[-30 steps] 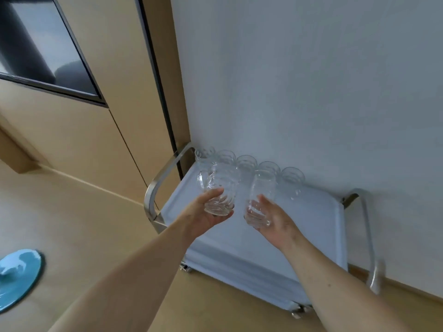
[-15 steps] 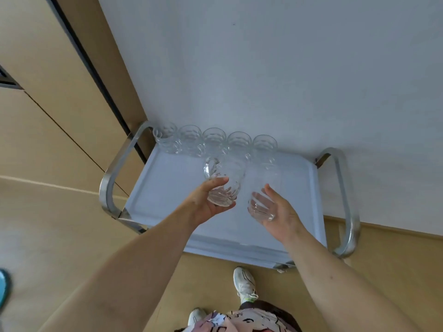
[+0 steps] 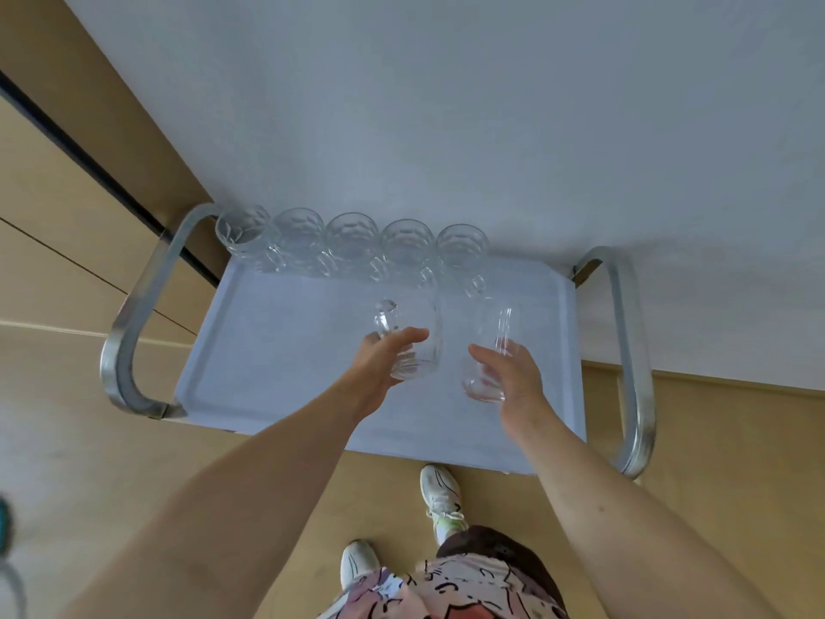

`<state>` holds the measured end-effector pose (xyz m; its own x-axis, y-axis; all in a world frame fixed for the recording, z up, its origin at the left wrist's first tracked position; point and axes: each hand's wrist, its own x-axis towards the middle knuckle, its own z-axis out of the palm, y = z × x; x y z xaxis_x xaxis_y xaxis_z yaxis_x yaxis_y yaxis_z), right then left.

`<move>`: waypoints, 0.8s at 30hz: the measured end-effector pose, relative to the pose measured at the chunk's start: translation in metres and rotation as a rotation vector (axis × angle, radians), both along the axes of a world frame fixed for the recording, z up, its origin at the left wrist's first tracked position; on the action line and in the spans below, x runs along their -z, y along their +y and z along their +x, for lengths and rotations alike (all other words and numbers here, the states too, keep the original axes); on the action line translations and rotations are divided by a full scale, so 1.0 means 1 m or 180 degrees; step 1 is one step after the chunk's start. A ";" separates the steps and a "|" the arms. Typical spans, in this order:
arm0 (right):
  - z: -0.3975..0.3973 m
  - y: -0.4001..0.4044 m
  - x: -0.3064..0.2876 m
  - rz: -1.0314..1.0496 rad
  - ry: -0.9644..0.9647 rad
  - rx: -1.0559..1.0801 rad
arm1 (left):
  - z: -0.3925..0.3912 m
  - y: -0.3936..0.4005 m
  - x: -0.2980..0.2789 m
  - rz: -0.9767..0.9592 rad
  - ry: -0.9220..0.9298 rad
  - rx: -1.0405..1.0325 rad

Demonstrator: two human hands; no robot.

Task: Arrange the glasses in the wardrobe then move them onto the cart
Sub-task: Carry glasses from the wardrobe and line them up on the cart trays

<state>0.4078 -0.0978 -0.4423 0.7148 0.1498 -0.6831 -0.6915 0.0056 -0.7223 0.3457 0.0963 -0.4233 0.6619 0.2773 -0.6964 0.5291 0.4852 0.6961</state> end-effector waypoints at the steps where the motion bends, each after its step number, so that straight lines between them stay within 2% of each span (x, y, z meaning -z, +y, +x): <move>1: 0.002 0.001 0.002 -0.0131 -0.0116 -0.0035 | 0.003 -0.002 0.003 0.0236 0.0020 -0.0046; 5: 0.008 0.004 0.010 -0.0562 -0.0558 -0.0117 | 0.011 -0.003 0.016 0.0924 0.0056 -0.0144; 7: 0.010 0.006 0.014 -0.0711 -0.0730 -0.0167 | 0.013 -0.002 0.022 0.1226 0.0036 0.0011; 11: 0.011 0.007 0.022 -0.0907 -0.0999 -0.0227 | 0.017 -0.005 0.036 0.2304 0.0043 0.0408; 14: 0.010 0.007 0.029 -0.1000 -0.1117 -0.0294 | 0.017 -0.009 0.047 0.2846 -0.0057 0.0596; 24: 0.005 0.000 0.039 -0.1076 -0.1228 -0.0286 | 0.010 -0.019 0.081 0.3411 -0.0321 0.0764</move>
